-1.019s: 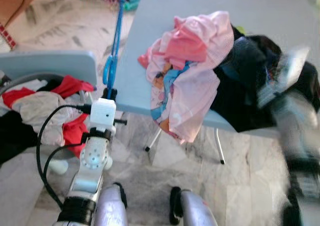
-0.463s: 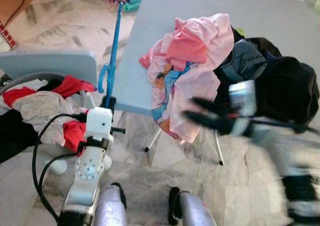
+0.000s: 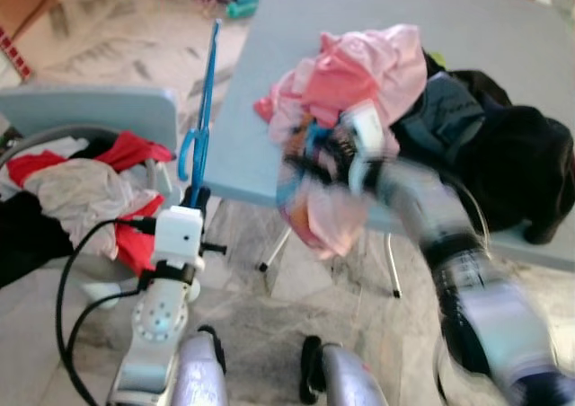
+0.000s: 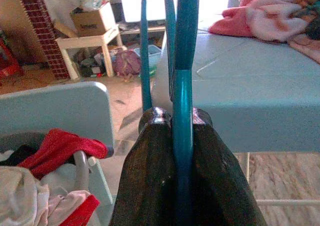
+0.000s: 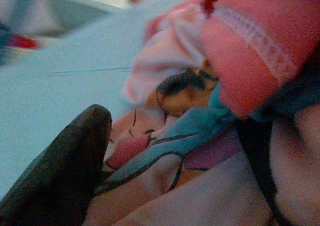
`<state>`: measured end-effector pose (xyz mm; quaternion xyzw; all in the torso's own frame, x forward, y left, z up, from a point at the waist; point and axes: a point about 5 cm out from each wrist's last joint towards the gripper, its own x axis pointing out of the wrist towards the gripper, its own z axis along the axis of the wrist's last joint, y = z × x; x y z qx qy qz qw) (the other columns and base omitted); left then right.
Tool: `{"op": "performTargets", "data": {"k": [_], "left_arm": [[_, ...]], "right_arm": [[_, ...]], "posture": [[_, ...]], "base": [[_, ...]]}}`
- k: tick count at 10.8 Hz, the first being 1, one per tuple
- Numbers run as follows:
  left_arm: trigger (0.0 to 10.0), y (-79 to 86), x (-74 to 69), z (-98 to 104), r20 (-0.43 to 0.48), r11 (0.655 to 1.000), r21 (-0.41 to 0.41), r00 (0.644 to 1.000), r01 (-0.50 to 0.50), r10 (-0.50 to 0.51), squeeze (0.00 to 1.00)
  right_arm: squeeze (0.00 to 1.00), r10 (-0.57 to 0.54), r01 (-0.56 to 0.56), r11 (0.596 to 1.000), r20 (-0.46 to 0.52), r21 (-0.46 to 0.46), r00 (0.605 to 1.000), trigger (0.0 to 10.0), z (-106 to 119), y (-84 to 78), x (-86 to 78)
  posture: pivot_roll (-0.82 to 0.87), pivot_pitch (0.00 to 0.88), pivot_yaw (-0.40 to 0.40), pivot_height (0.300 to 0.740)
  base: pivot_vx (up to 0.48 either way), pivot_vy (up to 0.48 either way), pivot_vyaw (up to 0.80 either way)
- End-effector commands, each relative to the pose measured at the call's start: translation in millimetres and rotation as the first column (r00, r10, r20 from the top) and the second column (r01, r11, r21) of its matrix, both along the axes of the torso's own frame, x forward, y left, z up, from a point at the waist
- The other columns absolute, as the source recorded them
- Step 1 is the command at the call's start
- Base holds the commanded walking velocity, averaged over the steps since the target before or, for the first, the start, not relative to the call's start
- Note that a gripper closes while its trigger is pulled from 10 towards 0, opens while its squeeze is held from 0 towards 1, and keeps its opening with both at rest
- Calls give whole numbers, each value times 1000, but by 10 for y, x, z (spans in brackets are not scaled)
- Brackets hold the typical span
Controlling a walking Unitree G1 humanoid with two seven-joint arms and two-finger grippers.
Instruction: Hang hanger
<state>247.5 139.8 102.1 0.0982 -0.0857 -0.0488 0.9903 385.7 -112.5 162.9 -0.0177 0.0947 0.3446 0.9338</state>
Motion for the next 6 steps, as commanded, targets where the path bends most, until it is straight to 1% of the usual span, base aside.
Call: {"op": "performTargets", "data": {"k": [1,2,3,4,5,6], "left_arm": [[10000,-85,-18,25,6,999,10,999,35,-35,0],[10000,-47,-13,45,11,1000,10,1000,15,-15,0],[10000,-23,-26,42,9,1000,12,1000,3,-3,0],[10000,-22,-33,40,7,1000,12,1000,-4,4,0],[10000,-22,-36,43,7,1000,12,1000,-8,8,0],[10000,-20,-36,45,7,1000,12,1000,-12,12,0]], "right_arm": [[1000,-106,103,992,-45,-78,993,10000,-171,-132,8],[1000,-298,295,950,-13,-106,955,10000,-59,-271,131],[1000,-434,436,896,40,-88,900,10000,127,-419,225],[1000,-540,548,833,106,-74,835,10000,304,-568,285],[1000,-618,632,773,163,-51,769,10000,464,-697,320],[1000,-660,678,735,205,-24,723,10000,586,-779,337]], "posture": [[168,224,-129,740],[173,225,-134,740],[177,226,-137,740],[182,227,-140,740],[185,226,-141,740],[188,227,-140,740]], "base": [[0,0,0],[0,0,0],[0,0,0],[0,0,0],[0,0,0],[0,0,0]]}}
